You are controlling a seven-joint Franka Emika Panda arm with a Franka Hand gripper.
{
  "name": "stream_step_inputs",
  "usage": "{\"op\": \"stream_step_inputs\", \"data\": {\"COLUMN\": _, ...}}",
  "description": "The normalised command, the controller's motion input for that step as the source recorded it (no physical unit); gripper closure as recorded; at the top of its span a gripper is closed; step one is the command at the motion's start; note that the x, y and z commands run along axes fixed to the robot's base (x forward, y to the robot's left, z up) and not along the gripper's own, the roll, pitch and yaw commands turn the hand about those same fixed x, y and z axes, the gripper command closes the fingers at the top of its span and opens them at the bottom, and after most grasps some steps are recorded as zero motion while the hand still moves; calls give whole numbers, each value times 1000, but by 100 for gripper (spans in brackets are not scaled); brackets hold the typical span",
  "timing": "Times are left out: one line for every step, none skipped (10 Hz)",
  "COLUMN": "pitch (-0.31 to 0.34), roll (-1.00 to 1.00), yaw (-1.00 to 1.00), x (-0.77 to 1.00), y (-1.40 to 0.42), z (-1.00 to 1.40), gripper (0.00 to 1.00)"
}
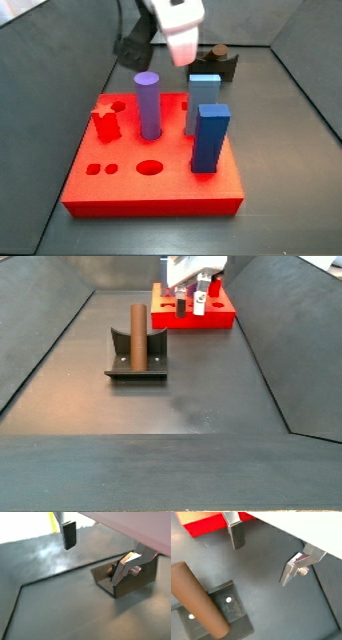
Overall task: Pick up the oval object. Move up. Place the oval object on the fixture. Regrasp the oval object. Move to above the board. Insert the oval object.
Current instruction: Regrasp the oval object.
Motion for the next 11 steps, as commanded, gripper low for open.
{"op": "stream_step_inputs", "data": {"pitch": 177, "roll": 932, "yaw": -1000, "x": -36, "y": -12, "z": 4, "gripper": 0}}
{"op": "stream_step_inputs", "data": {"pitch": 359, "roll": 932, "yaw": -1000, "x": -27, "y": -10, "z": -9, "gripper": 0}}
{"op": "stream_step_inputs", "data": {"pitch": 490, "roll": 740, "yaw": -769, "x": -9, "y": -9, "z": -24, "gripper": 0}}
{"op": "stream_step_inputs", "data": {"pitch": 644, "roll": 498, "yaw": -462, "x": 21, "y": -4, "z": -30, "gripper": 0}}
{"op": "stream_step_inputs", "data": {"pitch": 690, "roll": 370, "yaw": -253, "x": 39, "y": -3, "z": -22, "gripper": 0}}
{"op": "stream_step_inputs", "data": {"pitch": 679, "roll": 299, "yaw": -50, "x": 55, "y": -12, "z": -23, "gripper": 0}}
{"op": "stream_step_inputs", "data": {"pitch": 657, "roll": 251, "yaw": 123, "x": 60, "y": -28, "z": -27, "gripper": 0}}
{"op": "stream_step_inputs", "data": {"pitch": 570, "roll": 185, "yaw": 340, "x": 71, "y": -48, "z": -6, "gripper": 0}}
{"op": "stream_step_inputs", "data": {"pitch": 510, "roll": 163, "yaw": 396, "x": 70, "y": -49, "z": 0, "gripper": 0}}
{"op": "stream_step_inputs", "data": {"pitch": 346, "roll": 136, "yaw": 458, "x": 68, "y": -44, "z": -10, "gripper": 0}}
{"op": "stream_step_inputs", "data": {"pitch": 226, "roll": 121, "yaw": 472, "x": 63, "y": -41, "z": -11, "gripper": 0}}
